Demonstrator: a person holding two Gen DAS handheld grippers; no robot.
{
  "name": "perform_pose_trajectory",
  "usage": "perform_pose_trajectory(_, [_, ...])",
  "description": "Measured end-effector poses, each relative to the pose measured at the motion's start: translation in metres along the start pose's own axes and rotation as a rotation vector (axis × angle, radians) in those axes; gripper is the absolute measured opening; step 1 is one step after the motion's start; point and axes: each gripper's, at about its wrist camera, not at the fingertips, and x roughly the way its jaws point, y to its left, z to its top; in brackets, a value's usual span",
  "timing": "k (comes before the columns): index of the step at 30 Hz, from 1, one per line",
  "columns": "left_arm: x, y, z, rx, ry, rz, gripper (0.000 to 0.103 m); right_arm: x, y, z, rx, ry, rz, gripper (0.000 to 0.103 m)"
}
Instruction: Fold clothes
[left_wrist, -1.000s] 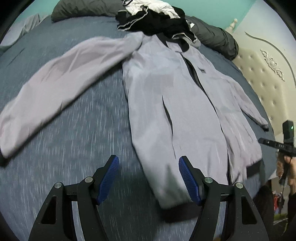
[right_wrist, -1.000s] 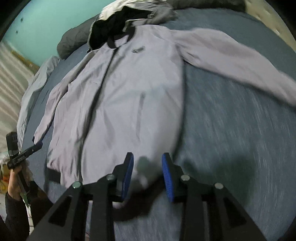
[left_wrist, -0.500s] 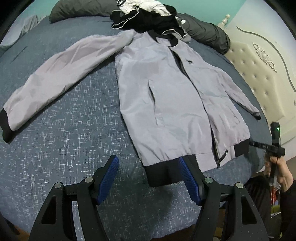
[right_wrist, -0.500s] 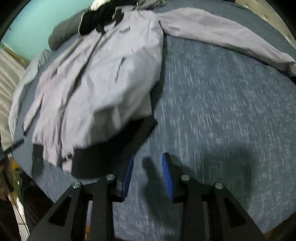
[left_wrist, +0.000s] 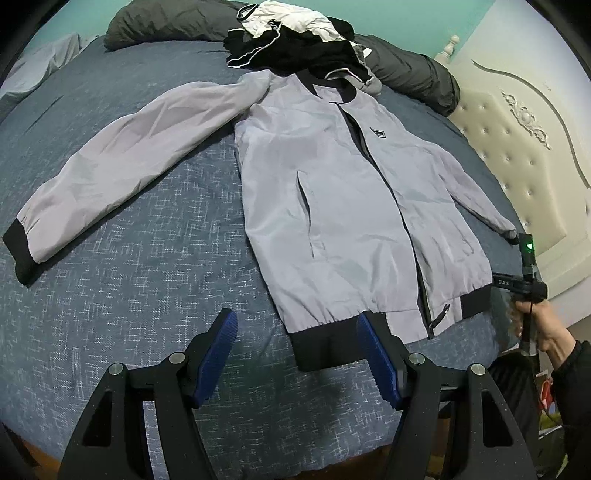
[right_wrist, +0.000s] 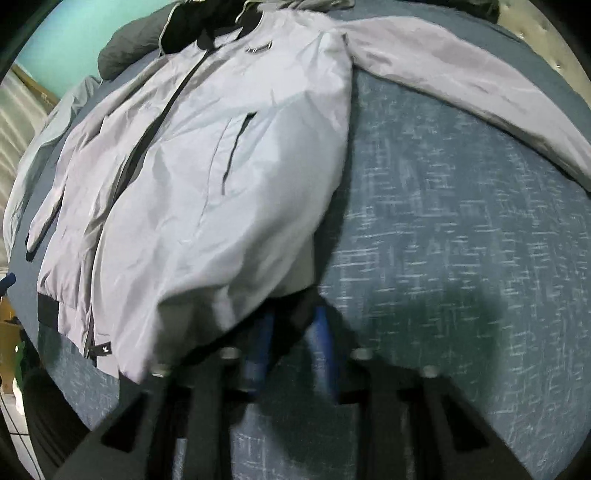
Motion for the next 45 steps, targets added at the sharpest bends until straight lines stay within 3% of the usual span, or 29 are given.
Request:
perform_pose_trajectory(7, [0.005,0.001,0.001,-0.006,0.001,-0.004,0.071,-0.032,-0.013,-0.011,0.031,-0.039,0.089,0.002])
perform_pose_trajectory(14, [0.005,-0.005,0.000,0.011,0.001,-0.010,0.071,-0.052,-0.019,-0.034,0.057,-0.005,0.082,0.000])
perform_pose_trajectory(18, [0.003,-0.004,-0.001,0.011,0.000,-0.005,0.071,-0.057,-0.021,-0.040,0.044,-0.044,0.094,0.000])
perform_pose_trajectory(21, [0.002,-0.004,-0.002,0.005,0.001,-0.008,0.071,-0.042,-0.017,-0.030,0.045,-0.021,0.073,0.008])
perform_pose_trajectory(23, [0.000,-0.004,-0.003,0.006,-0.002,-0.005,0.071,-0.028,-0.008,-0.023,0.022,0.003,0.040,0.035])
perform_pose_trajectory(28, [-0.008,0.001,-0.005,-0.008,-0.012,0.004,0.071,0.001,0.002,-0.007,-0.021,0.055,0.018,0.036])
perform_pose_trajectory(30, [-0.009,0.004,-0.005,-0.014,-0.012,0.009,0.071,0.008,0.005,-0.007,-0.054,0.072,-0.005,0.034])
perform_pose_trajectory(32, [-0.009,0.006,-0.006,-0.019,-0.012,0.011,0.071,0.005,0.003,-0.010,-0.061,0.063,-0.003,0.006])
perform_pose_trajectory(40, [0.000,0.008,-0.007,-0.020,0.001,0.004,0.071,-0.031,-0.014,-0.024,-0.020,0.004,0.103,0.004])
perform_pose_trajectory(45, [-0.005,0.004,-0.008,-0.010,-0.008,-0.002,0.071,-0.045,-0.016,-0.038,0.042,0.015,0.195,0.004])
